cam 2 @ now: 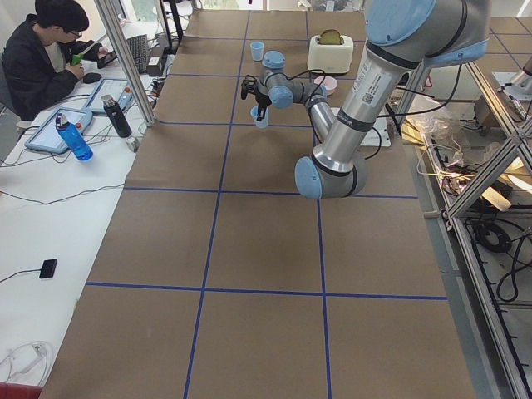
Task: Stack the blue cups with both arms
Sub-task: 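Carry the cup with the left gripper to the table center and set it down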
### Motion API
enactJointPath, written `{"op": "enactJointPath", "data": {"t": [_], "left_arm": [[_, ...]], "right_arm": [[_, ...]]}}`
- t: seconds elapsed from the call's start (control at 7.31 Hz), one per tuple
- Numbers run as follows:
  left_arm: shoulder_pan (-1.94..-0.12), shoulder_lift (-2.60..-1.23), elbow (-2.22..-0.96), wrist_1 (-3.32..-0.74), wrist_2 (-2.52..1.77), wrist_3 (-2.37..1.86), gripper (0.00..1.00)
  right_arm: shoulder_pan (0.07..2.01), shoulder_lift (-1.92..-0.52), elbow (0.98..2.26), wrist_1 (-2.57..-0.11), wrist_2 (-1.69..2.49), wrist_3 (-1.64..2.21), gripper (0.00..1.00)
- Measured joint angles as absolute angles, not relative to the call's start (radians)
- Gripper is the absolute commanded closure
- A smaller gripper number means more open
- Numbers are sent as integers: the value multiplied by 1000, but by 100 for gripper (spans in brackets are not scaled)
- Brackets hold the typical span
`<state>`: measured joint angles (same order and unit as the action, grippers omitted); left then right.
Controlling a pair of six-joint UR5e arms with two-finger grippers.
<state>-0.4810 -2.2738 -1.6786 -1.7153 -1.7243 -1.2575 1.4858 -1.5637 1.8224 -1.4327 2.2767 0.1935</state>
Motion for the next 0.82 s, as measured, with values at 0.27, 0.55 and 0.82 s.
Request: {"op": "enactJointPath", "data": {"t": [0.27, 0.55, 0.82], "left_arm": [[-438, -2310, -1635, -1713, -1666, -1278, 100], [-432, -2312, -1632, -1711, -1643, -1277, 100], [-430, -2305, -1627, -1711, -1617, -1275, 55]], "right_arm": [[1486, -1563, 1823, -1433, 2278, 199, 0], [1486, -1563, 1824, -1433, 2277, 201, 0], [1486, -1563, 1824, -1433, 2277, 201, 0]]}}
